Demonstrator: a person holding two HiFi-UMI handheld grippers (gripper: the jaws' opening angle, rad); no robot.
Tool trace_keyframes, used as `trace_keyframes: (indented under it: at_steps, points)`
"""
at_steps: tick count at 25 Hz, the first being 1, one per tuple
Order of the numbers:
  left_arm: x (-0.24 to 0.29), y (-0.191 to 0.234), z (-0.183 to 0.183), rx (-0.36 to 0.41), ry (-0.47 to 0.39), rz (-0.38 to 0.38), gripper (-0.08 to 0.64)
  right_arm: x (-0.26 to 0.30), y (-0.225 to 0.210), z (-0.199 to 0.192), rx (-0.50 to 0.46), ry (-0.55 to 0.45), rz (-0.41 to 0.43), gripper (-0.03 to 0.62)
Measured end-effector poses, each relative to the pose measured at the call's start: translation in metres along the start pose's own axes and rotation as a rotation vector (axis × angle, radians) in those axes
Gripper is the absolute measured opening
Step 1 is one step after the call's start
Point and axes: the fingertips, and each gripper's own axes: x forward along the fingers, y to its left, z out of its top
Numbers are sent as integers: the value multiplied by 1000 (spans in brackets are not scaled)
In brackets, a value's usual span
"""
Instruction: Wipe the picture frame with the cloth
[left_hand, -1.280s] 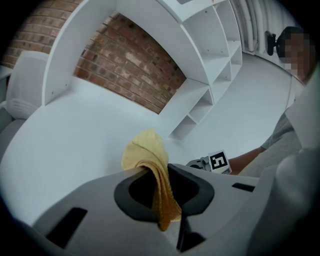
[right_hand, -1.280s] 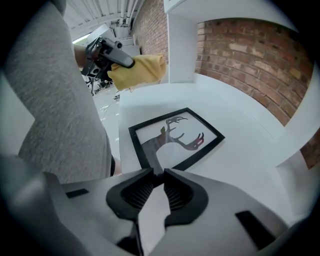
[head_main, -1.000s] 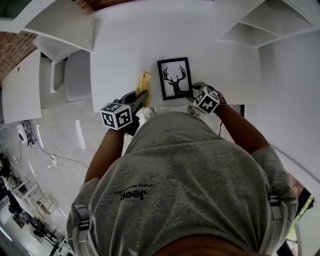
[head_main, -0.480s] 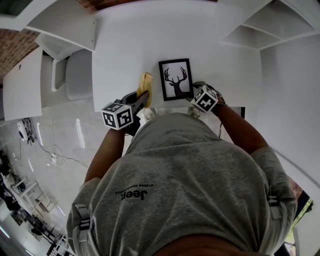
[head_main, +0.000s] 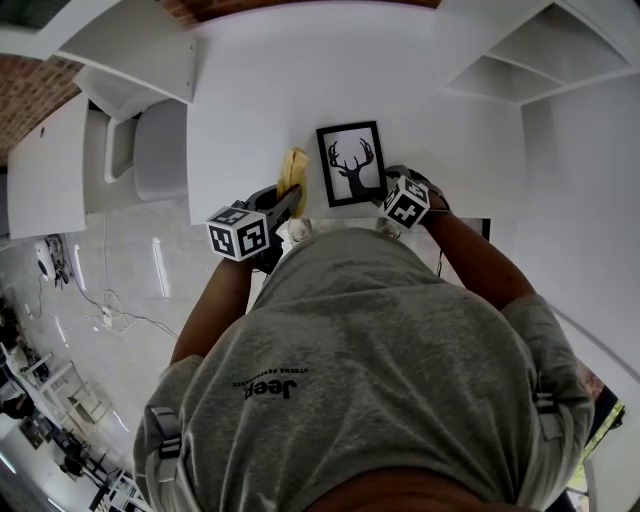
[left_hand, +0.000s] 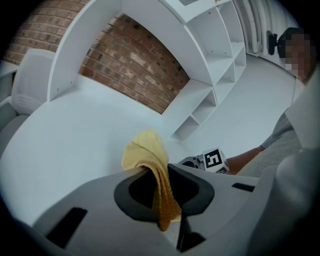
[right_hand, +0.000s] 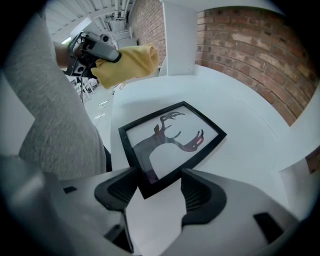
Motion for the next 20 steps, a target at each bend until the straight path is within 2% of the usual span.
trace_keyframes:
  at_steps: [4, 13, 16, 20]
  points:
    - [1, 1, 0, 0, -2, 1, 66, 1, 1, 2, -46, 8, -15, 279]
    - [9, 10, 3, 8, 24, 17, 66, 1, 1, 0, -5, 32, 30, 273]
    - [21, 22, 8, 57, 60, 42, 66, 3, 1, -1, -2, 50, 37, 273]
    - [43, 44, 25, 159, 128, 124, 66, 4, 2, -1, -2, 47, 36, 273]
